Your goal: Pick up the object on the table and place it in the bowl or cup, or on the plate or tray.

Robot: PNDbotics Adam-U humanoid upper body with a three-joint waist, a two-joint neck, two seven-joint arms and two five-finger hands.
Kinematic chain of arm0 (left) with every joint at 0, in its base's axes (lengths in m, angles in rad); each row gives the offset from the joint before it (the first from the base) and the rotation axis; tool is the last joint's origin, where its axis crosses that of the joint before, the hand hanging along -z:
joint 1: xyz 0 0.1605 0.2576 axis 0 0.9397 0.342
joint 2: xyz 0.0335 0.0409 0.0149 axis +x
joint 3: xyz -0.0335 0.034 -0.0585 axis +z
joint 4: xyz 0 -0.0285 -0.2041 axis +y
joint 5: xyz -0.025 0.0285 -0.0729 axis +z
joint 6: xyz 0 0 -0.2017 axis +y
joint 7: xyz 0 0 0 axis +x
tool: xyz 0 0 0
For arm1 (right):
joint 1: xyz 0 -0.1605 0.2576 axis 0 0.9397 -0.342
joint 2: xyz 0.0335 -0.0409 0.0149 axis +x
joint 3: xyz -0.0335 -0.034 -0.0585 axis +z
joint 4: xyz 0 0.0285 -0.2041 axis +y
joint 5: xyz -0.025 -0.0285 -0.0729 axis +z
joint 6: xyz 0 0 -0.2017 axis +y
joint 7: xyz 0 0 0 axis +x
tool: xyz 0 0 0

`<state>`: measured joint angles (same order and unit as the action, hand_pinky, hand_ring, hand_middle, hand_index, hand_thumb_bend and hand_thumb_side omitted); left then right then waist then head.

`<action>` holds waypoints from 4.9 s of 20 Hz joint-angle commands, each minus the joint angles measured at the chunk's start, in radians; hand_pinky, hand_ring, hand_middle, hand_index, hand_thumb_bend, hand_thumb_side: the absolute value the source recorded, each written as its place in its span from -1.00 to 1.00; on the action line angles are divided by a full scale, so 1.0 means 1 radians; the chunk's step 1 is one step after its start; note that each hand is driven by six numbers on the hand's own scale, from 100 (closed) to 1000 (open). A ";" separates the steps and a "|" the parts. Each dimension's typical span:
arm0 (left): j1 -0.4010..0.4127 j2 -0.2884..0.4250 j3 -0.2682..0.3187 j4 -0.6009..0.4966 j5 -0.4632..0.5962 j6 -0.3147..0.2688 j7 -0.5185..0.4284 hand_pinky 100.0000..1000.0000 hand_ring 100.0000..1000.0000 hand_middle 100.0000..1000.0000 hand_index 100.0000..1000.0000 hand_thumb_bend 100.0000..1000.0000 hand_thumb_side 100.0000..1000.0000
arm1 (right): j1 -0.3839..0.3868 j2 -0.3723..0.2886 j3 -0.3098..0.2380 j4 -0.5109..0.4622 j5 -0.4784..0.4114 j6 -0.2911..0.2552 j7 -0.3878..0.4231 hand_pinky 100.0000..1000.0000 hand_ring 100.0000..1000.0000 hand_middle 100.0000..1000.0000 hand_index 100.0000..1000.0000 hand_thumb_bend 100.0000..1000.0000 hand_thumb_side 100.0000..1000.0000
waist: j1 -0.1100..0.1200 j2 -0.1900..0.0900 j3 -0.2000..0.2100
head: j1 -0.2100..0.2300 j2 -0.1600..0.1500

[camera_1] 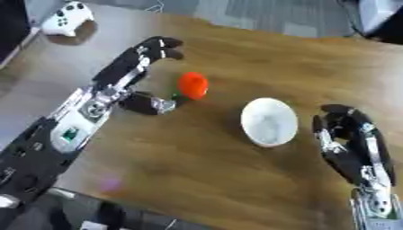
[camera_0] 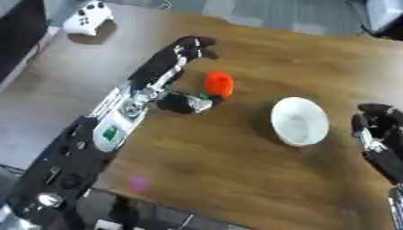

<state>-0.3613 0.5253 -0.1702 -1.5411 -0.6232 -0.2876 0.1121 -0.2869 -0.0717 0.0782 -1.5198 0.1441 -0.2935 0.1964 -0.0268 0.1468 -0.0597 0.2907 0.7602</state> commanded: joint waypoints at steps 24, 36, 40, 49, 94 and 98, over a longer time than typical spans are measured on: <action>-0.126 -0.013 -0.049 0.179 -0.055 -0.094 -0.025 1.00 0.71 0.62 0.52 -0.22 0.05 | -0.016 -0.013 0.005 -0.014 -0.007 -0.003 0.017 -0.90 -0.38 -0.22 0.27 -0.46 -0.54 | 0.005 -0.003 -0.017 | 0.006 0.000; -0.142 0.008 -0.077 0.194 -0.082 -0.134 -0.046 1.00 0.69 0.60 0.52 -0.20 0.06 | -0.035 -0.008 0.010 -0.013 -0.006 -0.008 0.023 -0.90 -0.38 -0.23 0.27 -0.45 -0.54 | -0.002 0.013 -0.043 | 0.018 -0.022; -0.151 0.025 -0.080 0.195 -0.087 -0.147 -0.049 1.00 0.68 0.60 0.52 -0.20 0.06 | -0.039 -0.008 0.011 -0.013 -0.007 -0.009 0.025 -0.90 -0.39 -0.23 0.26 -0.46 -0.54 | -0.005 0.018 -0.049 | 0.023 -0.028; -0.160 0.032 -0.085 0.238 -0.085 -0.167 -0.045 1.00 0.66 0.56 0.50 -0.25 0.05 | -0.046 -0.008 0.012 -0.011 -0.012 -0.011 0.028 -0.90 -0.39 -0.23 0.26 -0.46 -0.54 | -0.014 0.029 -0.057 | 0.030 -0.031; -0.207 0.076 -0.076 0.351 -0.165 -0.163 -0.006 0.46 -0.56 -0.71 -0.58 -0.59 -1.00 | -0.052 -0.008 0.015 -0.009 -0.028 -0.013 0.044 -0.91 -0.40 -0.25 0.26 -0.50 -0.55 | -0.027 0.043 -0.065 | 0.035 -0.032; -0.206 0.077 -0.082 0.348 -0.171 -0.158 -0.036 0.28 -0.71 -0.91 -0.77 -0.49 -1.00 | -0.050 -0.008 0.014 -0.009 -0.028 -0.012 0.043 -0.91 -0.40 -0.25 0.26 -0.51 -0.55 | -0.028 0.041 -0.064 | 0.034 -0.030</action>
<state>-0.5621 0.5876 -0.2538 -1.1930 -0.7794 -0.4499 0.0883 -0.3261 -0.0712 0.0967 -1.5161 0.1201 -0.3081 0.2382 -0.0573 0.2016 -0.1253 0.3225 0.7329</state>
